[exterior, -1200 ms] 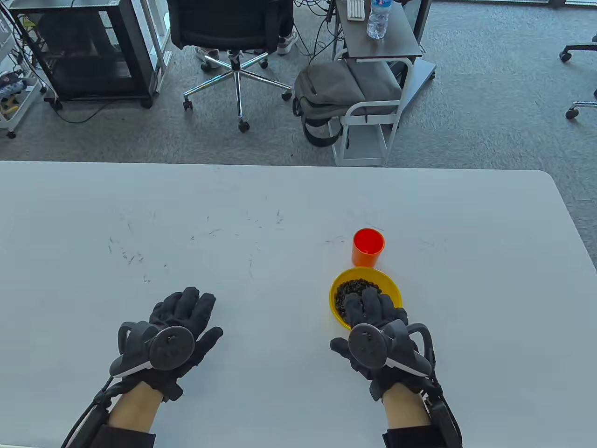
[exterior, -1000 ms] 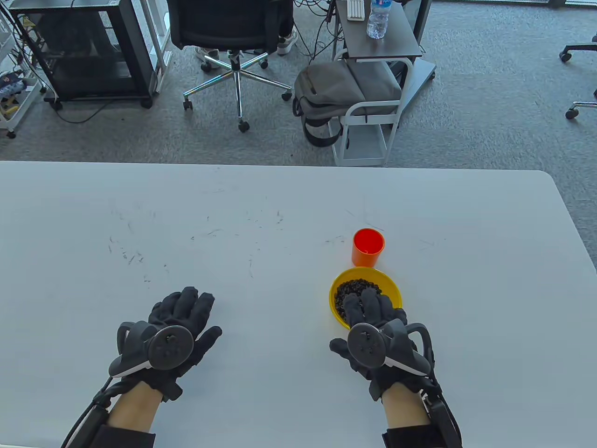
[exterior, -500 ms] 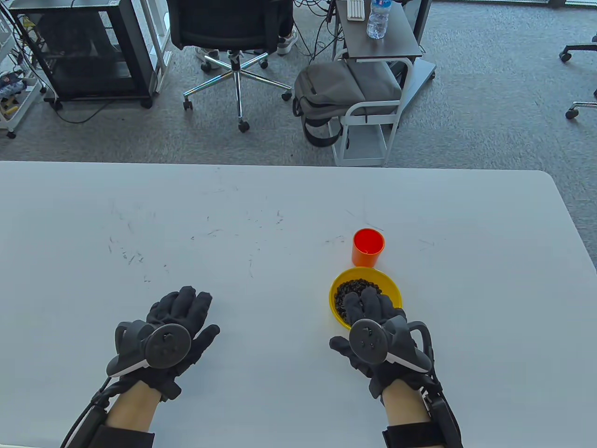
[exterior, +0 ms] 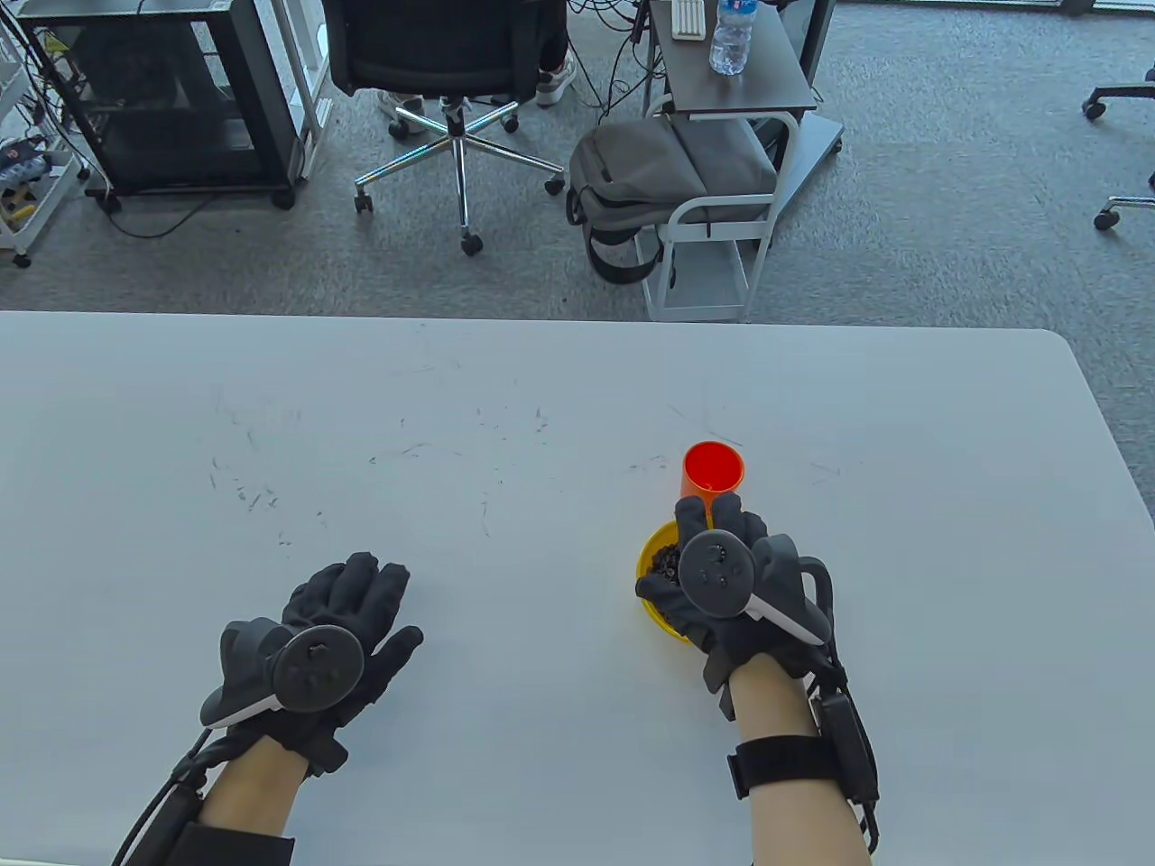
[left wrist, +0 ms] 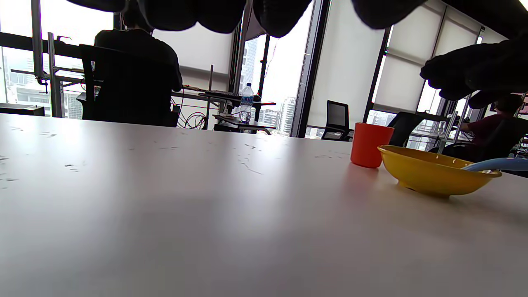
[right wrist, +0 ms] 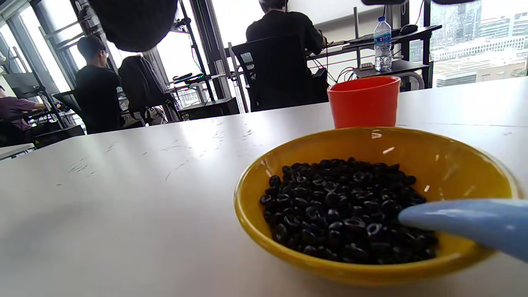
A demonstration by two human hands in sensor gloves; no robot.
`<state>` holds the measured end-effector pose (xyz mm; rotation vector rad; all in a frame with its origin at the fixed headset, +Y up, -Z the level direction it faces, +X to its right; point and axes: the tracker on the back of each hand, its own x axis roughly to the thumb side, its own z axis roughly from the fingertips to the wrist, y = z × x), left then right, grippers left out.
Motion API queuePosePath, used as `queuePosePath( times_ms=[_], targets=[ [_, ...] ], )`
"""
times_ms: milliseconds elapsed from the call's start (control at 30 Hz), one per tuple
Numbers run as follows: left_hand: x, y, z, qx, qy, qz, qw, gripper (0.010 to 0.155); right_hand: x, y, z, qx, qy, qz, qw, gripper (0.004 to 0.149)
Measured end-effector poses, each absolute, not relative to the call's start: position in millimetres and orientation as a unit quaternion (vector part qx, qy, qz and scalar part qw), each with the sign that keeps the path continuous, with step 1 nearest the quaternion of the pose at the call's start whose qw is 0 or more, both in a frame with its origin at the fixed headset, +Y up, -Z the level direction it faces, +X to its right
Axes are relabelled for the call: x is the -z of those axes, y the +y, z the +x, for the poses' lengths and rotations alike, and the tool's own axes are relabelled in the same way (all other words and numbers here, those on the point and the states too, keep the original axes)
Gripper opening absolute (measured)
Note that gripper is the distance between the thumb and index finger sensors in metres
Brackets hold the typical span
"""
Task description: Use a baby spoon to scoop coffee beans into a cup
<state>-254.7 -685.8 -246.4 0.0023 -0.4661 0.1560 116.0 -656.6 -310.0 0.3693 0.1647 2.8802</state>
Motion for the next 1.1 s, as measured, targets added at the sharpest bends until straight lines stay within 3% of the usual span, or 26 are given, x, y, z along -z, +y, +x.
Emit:
queuePosePath(
  times_ms=[267,733,1100],
  targets=[
    [245.6,-684.8,-256.6,-0.071,-0.226,0.005,0.972,0.069,359.8,-651.5,123.0,-0.991,0.079,0.066,0.086,0.09],
    [245.3,-683.1,-261.7,-0.074,-0.211,0.004,0.975,0.069,434.9,-688.1,129.8,-0.988,0.137,-0.001,0.075,0.094],
    [246.2,-682.2,-266.0,-0.083,-0.2,0.003,0.976,0.068,458.7,-717.9,134.2,-0.983,0.163,-0.026,0.086,0.094]
  ],
)
